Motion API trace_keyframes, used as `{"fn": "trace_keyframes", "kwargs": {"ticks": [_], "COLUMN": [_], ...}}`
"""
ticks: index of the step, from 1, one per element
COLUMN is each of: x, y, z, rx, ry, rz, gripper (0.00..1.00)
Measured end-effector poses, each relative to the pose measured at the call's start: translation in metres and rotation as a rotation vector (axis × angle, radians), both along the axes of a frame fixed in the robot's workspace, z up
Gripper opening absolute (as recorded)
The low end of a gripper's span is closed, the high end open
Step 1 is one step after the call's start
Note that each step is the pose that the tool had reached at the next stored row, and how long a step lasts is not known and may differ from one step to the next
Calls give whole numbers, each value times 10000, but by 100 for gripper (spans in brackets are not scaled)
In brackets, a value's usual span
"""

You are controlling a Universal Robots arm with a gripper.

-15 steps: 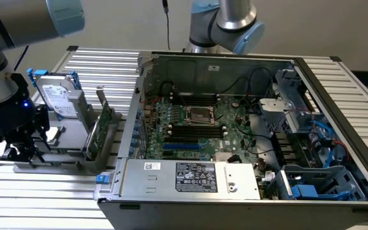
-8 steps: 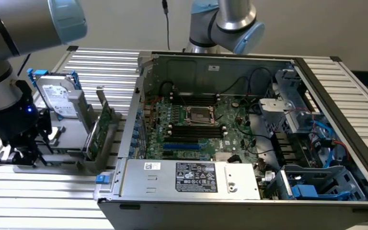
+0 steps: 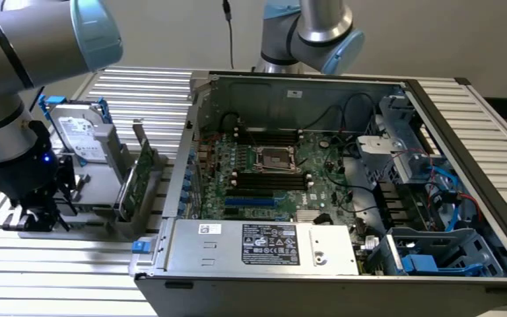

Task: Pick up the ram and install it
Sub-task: 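Pick up the ram and move it above insertion slot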

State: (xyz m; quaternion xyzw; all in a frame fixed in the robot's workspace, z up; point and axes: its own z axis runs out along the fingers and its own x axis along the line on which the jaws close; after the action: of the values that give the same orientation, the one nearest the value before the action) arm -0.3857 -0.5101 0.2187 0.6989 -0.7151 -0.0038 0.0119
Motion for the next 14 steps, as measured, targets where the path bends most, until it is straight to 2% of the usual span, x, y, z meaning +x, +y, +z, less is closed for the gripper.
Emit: {"fn": "trace_keyframes", "kwargs": {"ticks": [3,5,9,12,14], "x": [0,1,-4,-19,-42], "y": [8,12,17,31,43], "z": [-36,-68,-136,-162,-178], "rx": [160,229,242,297,311], "ry": [0,-2,0,1,0], "rz": [1,1,2,-2,-11], "gripper": [36,36,36,36,36]}}
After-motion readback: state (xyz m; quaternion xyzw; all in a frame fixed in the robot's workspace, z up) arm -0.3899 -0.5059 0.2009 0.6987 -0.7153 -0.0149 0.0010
